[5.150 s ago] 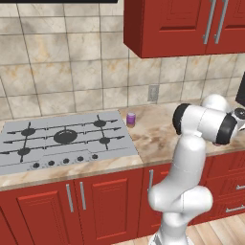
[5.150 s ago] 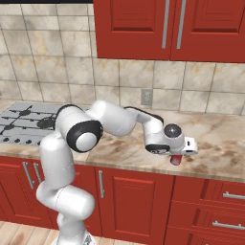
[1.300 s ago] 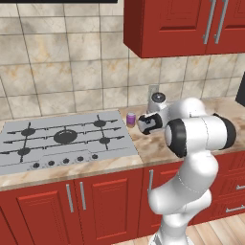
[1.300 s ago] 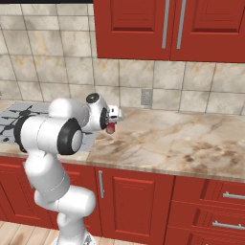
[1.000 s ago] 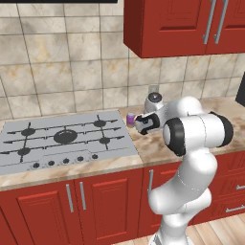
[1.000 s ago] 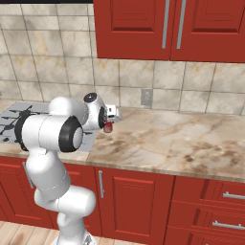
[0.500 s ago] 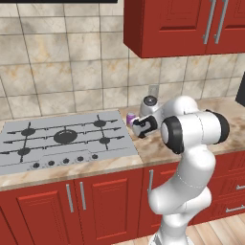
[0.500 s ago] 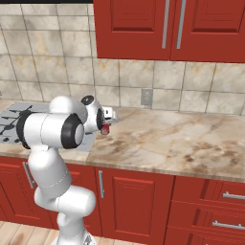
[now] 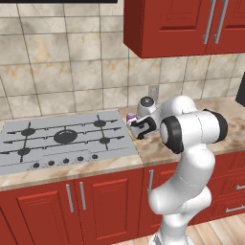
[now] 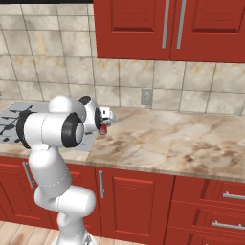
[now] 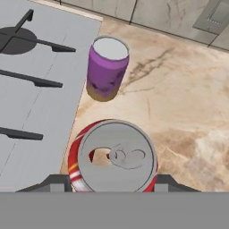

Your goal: Four empty soda cans are scattered around the kitchen. Gather all the cans and cluster them next to the stove for recycling.

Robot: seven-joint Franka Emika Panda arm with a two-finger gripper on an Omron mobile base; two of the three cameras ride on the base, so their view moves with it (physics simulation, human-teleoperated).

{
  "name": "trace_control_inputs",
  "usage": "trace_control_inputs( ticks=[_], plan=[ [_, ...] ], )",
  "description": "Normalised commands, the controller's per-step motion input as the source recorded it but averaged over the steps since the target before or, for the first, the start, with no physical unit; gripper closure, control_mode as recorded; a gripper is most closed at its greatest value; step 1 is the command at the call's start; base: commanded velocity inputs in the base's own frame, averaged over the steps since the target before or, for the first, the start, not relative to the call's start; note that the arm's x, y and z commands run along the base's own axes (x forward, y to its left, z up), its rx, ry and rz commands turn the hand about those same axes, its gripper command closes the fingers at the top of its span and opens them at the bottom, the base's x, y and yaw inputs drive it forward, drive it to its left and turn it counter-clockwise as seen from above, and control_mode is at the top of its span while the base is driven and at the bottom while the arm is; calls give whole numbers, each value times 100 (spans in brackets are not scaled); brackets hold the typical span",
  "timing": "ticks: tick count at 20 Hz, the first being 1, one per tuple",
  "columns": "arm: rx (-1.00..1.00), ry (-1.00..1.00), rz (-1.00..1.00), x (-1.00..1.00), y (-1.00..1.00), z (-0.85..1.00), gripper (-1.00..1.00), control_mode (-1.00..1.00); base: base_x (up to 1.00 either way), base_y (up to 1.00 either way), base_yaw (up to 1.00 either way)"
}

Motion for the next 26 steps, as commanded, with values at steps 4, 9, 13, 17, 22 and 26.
trace_control_inputs(
  ticks=[4,9,13,17,22,26],
  plan=[
    [0,0,0,1,10,-14,100,-100,0,0,0],
    [0,0,0,0,8,-21,100,-100,0,0,0],
    [0,0,0,0,3,-19,100,-100,0,0,0],
    [0,0,0,0,1,-17,100,-100,0,0,0],
    [0,0,0,0,0,-16,100,-100,0,0,0],
    [0,0,0,0,4,-17,100,-100,0,0,0]
  ],
)
